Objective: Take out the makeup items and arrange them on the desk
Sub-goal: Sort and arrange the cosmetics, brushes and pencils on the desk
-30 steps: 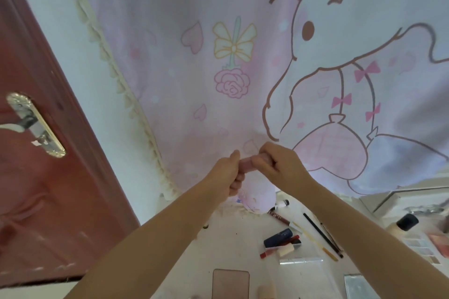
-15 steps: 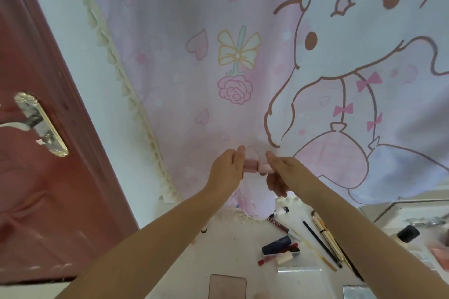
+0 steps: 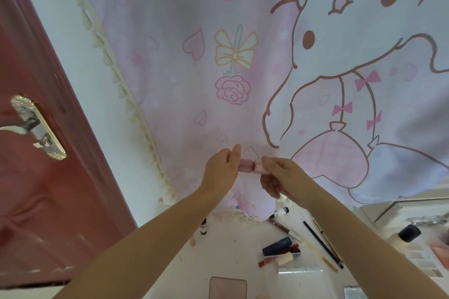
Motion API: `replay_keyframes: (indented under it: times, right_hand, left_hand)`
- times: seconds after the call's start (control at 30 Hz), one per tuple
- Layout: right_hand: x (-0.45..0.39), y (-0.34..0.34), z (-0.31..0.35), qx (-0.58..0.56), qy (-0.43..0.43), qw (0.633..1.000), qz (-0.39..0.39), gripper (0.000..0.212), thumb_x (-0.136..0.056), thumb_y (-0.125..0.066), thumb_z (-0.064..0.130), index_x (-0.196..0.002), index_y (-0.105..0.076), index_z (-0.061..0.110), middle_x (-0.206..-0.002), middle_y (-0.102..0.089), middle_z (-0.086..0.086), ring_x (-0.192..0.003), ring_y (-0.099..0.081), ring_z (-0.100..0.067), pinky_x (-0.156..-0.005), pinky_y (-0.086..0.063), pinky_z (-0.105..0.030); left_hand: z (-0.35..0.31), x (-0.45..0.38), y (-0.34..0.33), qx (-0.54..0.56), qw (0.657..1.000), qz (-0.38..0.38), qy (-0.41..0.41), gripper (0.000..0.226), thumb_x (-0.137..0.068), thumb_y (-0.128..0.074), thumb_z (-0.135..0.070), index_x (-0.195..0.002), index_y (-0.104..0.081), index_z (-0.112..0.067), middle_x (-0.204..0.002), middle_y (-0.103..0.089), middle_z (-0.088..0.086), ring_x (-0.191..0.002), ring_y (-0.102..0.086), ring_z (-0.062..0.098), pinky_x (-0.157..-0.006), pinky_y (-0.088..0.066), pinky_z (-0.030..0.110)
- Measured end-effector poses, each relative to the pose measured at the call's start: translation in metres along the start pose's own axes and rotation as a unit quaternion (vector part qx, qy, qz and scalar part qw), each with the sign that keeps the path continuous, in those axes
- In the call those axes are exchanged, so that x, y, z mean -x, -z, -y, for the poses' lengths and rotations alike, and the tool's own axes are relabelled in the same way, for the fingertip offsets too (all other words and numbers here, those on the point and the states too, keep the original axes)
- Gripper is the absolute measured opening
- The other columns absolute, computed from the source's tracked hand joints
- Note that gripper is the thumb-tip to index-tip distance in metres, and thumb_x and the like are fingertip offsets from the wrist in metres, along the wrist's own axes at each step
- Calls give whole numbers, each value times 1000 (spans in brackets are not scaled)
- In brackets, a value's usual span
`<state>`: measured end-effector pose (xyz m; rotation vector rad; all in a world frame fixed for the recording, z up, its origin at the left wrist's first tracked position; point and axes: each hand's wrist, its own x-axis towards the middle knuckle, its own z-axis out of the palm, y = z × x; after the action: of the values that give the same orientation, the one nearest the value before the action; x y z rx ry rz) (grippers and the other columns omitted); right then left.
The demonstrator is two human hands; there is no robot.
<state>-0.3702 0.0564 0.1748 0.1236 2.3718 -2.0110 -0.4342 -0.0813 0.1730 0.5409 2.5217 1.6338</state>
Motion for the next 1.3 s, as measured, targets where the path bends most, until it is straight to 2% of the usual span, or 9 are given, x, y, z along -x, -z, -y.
replay_keyframes:
  times: [0.2,0.4,0.5,0.67,0.8,0.9,1.0,1.17,1.3]
  right_hand:
    - [1,2,-4,14,73,997,-15,21,-88,-53,4,-96,-55,23,-87,-62,-1,-69,-63,-9,-62,-54,-21]
    - [-2,-1,-3,6,-76,997,8,39,-95,-37,35,-78,-58,8,-46,-58,0,-34,-48,-10,-35,-37,-17]
    - [-1,-1,-11,0,-5,1000,-3,5,-88,-55,14,-87,-59,12,-62,-64,1,-49,-59,-8,-48,-48,-16]
    - [-3,-6,-19,-11,20,999,-23,19,-85,-57,6,-96,-54,21,-93,-62,-2,-72,-65,-10,-63,-55,-20]
    - [-5,-11,-15,-11,-96,995,8,29,-93,-40,37,-87,-56,14,-62,-64,-5,-44,-57,-13,-41,-46,-18]
    - [-7,-11,-20,13,-8,999,-28,8,-90,-53,17,-85,-59,15,-66,-62,-4,-47,-58,-8,-48,-48,-16]
    - [-9,-9,-27,-19,22,999,-30,24,-84,-56,0,-93,-57,23,-83,-64,-2,-61,-64,-7,-62,-55,-18]
    - [-11,-14,-25,-51,-93,994,-12,26,-93,-43,33,-90,-57,11,-60,-64,-3,-44,-56,-14,-42,-46,-19]
    - [-14,-14,-28,-38,-65,997,-26,12,-89,-54,21,-84,-60,11,-53,-62,3,-45,-55,-10,-46,-46,-17]
  left_hand:
    - [3,-3,2,43,998,8,36,44,-96,-33,-39,-70,-49,-7,-52,-41,1,-44,-33,13,-48,-28,23]
    - [11,-1,-1,38,999,-1,30,44,-96,-33,-39,-67,-48,-9,-49,-41,-2,-42,-34,10,-47,-29,21]
    - [16,-2,0,45,998,-6,49,44,-96,-34,-39,-72,-51,-7,-47,-42,-3,-42,-35,11,-47,-28,21]
    - [23,0,-3,56,995,-4,79,42,-96,-34,-39,-68,-50,-11,-50,-42,0,-43,-35,12,-47,-28,22]
    - [28,2,-4,23,998,-5,56,42,-96,-33,-37,-71,-49,-7,-53,-43,0,-46,-36,12,-48,-30,22]
    - [30,2,-3,30,997,-8,64,42,-96,-33,-37,-71,-48,-7,-52,-43,1,-45,-36,13,-48,-28,22]
    - [31,0,-2,58,995,-11,86,43,-97,-33,-37,-76,-52,-5,-51,-43,0,-43,-36,13,-47,-27,23]
    - [37,-1,-3,39,996,-6,74,47,-97,-32,-36,-80,-58,0,-49,-44,-3,-42,-36,12,-47,-29,23]
    - [43,-2,-5,38,996,-12,81,47,-96,-33,-36,-80,-58,0,-52,-44,0,-45,-37,12,-49,-30,24]
